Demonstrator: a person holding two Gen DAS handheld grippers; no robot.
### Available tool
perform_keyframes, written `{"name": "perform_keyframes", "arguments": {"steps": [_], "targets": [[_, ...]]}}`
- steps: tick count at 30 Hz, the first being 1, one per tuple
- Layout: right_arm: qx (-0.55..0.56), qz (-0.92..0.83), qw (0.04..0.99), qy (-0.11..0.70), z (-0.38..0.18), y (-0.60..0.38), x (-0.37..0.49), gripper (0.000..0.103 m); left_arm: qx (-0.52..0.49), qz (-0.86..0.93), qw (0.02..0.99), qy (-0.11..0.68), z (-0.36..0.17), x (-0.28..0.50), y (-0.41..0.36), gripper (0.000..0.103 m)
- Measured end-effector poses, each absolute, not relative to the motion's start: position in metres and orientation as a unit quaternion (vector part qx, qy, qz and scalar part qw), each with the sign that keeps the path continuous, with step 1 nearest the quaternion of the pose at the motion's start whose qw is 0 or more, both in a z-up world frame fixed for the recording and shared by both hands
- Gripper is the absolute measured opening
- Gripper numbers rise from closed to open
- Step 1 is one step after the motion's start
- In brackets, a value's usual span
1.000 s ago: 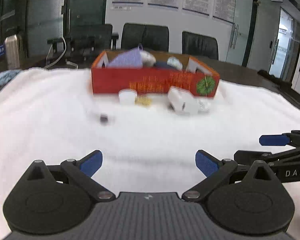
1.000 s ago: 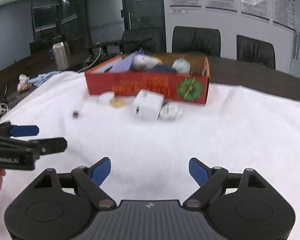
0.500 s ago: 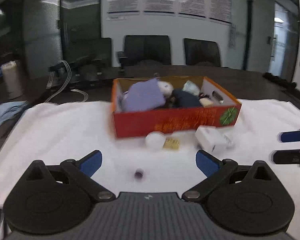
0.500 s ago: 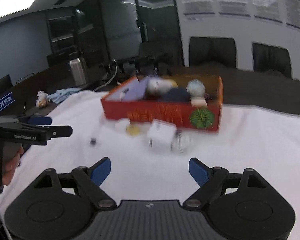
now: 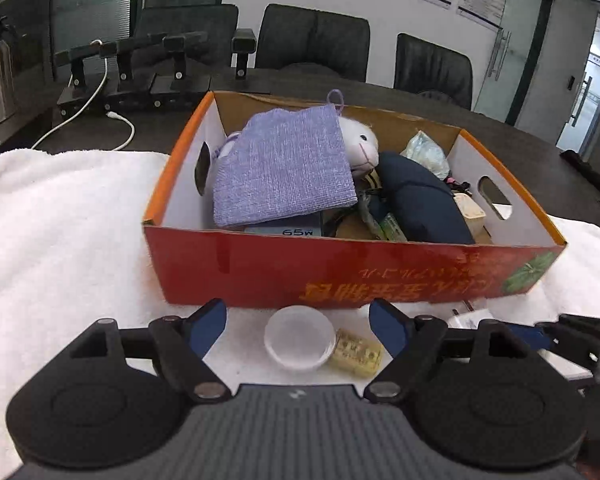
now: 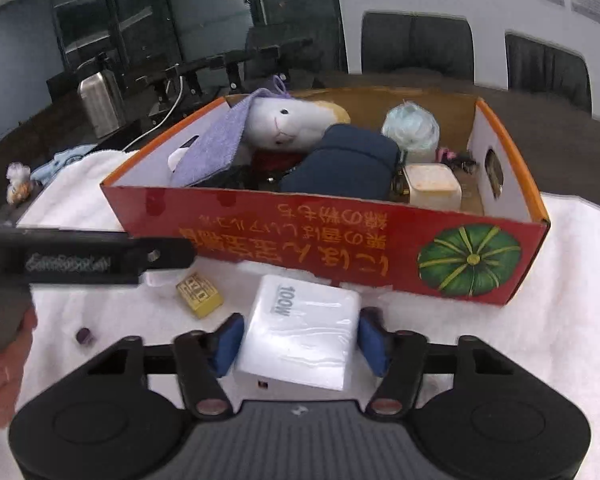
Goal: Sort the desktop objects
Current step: 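Grasp the clear jar lid with left tool while right grasps white charger, then lower jar lid into box with left tool while right drops charger in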
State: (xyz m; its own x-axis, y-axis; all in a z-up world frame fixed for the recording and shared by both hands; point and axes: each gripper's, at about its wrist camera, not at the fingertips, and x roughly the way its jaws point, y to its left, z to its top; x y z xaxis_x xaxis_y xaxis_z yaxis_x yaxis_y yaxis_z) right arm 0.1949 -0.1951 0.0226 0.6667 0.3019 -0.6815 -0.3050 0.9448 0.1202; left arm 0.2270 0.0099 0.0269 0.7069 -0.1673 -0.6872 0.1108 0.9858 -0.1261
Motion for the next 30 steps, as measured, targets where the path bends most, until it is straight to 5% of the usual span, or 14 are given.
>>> {"name": "perform_keyframes", "arguments": {"steps": [2,7,20,30], "targets": [[0.001,0.169,0.913,0.371,0.024,-0.197,0.192,0.057,-0.036,-0.072,0.92,0.385,0.021,0.231,0.007,0.08],[0.014,0.18,0.912,0.369,0.033,-0.205,0.187,0.057,-0.077,-0.081,0.912,0.395,0.016,0.232,0.014,0.041],[-0.008,0.175,0.94,0.292,0.082,-0.226,0.128,0.057,-0.073,-0.099,0.941,0.315,0.078,0.152,0.023,0.04],[-0.076,0.102,0.957,0.259,0.058,-0.234,0.031,0.057,-0.062,-0.099,0.958,0.261,0.047,0.045,-0.001,0.04]]}}
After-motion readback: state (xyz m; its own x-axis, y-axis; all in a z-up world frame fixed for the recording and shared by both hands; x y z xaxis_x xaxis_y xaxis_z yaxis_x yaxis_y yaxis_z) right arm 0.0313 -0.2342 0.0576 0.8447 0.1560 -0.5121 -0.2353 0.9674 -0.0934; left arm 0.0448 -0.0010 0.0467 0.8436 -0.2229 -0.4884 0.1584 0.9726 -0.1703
